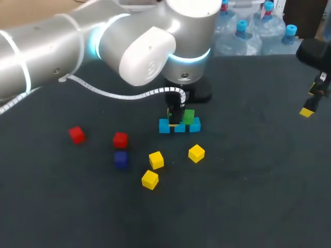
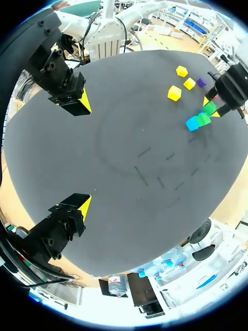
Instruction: Place the blue cubes, place green cubes on the blue cubes, place the yellow cubes on the green cubes, then place the red cubes on the yellow cubes, and place purple cube on the red cubes.
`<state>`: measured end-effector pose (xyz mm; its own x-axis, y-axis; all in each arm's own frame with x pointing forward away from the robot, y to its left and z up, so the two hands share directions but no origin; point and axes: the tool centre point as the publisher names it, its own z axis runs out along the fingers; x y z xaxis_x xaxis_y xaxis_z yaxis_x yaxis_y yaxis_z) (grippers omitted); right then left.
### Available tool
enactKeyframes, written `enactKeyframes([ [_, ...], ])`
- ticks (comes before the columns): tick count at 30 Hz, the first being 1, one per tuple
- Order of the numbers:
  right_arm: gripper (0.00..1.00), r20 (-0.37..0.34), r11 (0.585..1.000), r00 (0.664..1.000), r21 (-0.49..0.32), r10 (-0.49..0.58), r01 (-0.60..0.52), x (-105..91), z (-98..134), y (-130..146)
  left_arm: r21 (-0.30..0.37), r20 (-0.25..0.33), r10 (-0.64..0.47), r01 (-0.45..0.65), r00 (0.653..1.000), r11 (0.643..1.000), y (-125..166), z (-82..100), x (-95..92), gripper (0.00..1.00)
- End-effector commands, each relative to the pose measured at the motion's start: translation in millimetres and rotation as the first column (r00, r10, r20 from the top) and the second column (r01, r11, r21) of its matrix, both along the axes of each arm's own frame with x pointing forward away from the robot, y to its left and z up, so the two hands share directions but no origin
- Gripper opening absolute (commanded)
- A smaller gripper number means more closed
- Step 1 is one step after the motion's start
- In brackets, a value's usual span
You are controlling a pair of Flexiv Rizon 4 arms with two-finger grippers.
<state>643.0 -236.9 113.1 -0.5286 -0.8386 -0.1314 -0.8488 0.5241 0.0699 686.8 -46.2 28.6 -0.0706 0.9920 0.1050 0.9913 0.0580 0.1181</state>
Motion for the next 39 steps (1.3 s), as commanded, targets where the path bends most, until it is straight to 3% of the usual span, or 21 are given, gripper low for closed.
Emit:
enactKeyframes([
  [1,1.0,0.0,1.0,1.0,0.002,0.001,-0.001,0.6,-1,0,0.004,-0.019,-0.001,0.001,1.0,1.0,-3,-2.2,6.1,0.0],
  [39,1.0,0.0,1.0,1.0,0.002,0.001,-0.001,0.6,-1,0,-0.041,-0.049,-0.007,0.005,0.999,0.999,5,-11.1,10.6,0.0],
])
